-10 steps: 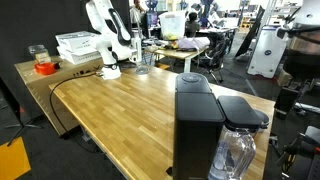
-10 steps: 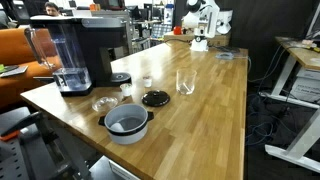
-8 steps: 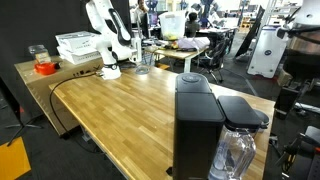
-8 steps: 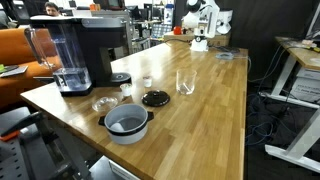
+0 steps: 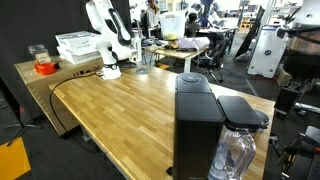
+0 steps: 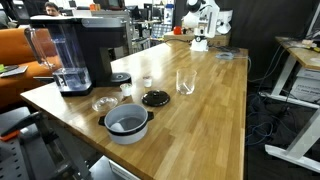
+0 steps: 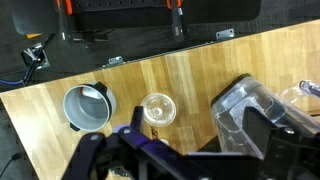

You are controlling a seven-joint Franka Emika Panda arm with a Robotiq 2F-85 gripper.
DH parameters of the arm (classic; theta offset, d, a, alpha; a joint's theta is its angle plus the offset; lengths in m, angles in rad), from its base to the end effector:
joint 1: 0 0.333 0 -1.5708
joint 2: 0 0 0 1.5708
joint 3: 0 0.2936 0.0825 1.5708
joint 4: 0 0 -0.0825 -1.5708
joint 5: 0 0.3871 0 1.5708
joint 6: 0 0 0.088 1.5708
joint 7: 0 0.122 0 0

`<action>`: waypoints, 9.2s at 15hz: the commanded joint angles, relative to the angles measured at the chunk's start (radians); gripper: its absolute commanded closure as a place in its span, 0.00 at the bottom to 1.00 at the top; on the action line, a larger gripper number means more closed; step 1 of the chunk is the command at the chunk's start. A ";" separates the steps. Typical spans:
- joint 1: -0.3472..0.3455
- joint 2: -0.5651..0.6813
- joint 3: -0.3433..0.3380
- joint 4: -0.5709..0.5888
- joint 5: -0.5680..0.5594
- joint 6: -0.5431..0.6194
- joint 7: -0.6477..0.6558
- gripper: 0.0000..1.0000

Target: Open the lid of the coffee marker

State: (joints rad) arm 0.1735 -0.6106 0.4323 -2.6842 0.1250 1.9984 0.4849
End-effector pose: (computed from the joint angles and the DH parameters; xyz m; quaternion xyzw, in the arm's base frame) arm 0.3004 0.1968 0.3598 0.9962 -0.0114 -0.0165 0.0846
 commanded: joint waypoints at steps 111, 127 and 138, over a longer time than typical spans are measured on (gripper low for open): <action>-0.223 0.722 -0.471 0.913 0.644 -0.526 -1.274 0.00; -0.304 0.982 -0.462 1.171 0.877 -0.894 -1.401 0.00; -0.305 1.024 -0.467 1.196 0.868 -0.876 -1.386 0.00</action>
State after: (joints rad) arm -0.1255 0.4128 -0.0409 -1.4907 0.9952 1.1236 -0.9029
